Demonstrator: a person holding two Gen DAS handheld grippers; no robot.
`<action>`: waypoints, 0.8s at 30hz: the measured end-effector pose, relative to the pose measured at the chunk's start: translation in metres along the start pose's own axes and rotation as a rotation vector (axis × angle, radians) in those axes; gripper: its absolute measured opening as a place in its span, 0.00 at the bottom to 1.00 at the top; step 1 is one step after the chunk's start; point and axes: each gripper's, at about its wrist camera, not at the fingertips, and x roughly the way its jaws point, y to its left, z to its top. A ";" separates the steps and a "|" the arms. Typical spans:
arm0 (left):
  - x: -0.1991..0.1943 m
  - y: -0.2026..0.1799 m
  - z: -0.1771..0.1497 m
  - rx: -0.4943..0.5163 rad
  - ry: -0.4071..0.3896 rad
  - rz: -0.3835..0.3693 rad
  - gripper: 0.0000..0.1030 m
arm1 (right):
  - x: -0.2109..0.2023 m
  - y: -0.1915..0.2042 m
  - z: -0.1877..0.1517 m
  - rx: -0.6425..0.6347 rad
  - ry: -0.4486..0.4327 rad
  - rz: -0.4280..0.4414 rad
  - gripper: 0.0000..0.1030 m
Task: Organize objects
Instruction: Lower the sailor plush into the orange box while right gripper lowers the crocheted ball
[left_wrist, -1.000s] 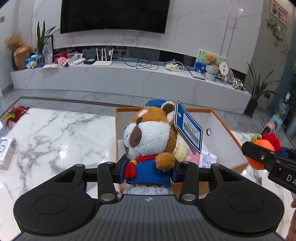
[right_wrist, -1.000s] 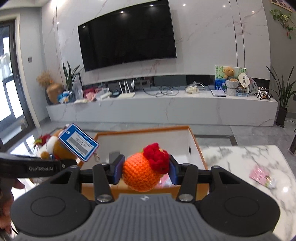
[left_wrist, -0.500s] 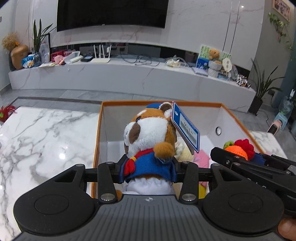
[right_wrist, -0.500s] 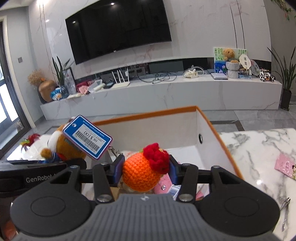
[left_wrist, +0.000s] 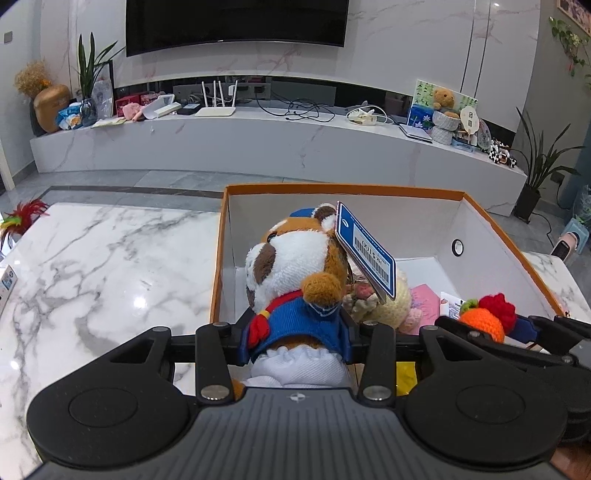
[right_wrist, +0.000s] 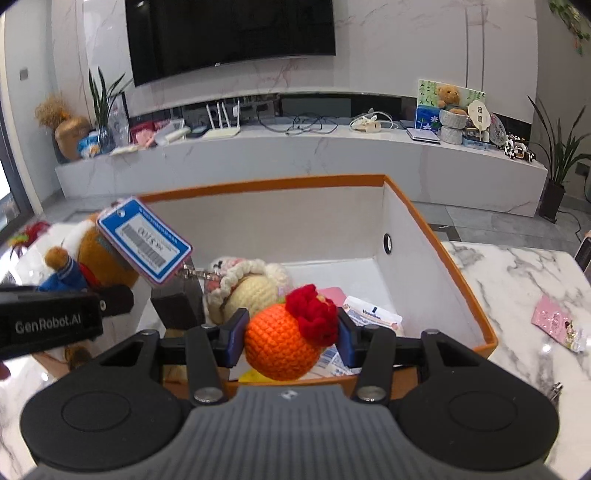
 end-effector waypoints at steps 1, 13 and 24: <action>0.000 0.001 0.000 -0.001 0.001 -0.001 0.47 | 0.000 0.001 0.002 -0.011 0.010 -0.006 0.49; -0.003 0.002 0.000 0.011 0.024 0.002 0.47 | -0.024 0.000 -0.004 0.018 0.134 0.104 0.49; 0.007 -0.019 -0.003 0.043 0.015 -0.061 0.47 | -0.018 -0.017 -0.003 0.061 0.038 0.033 0.48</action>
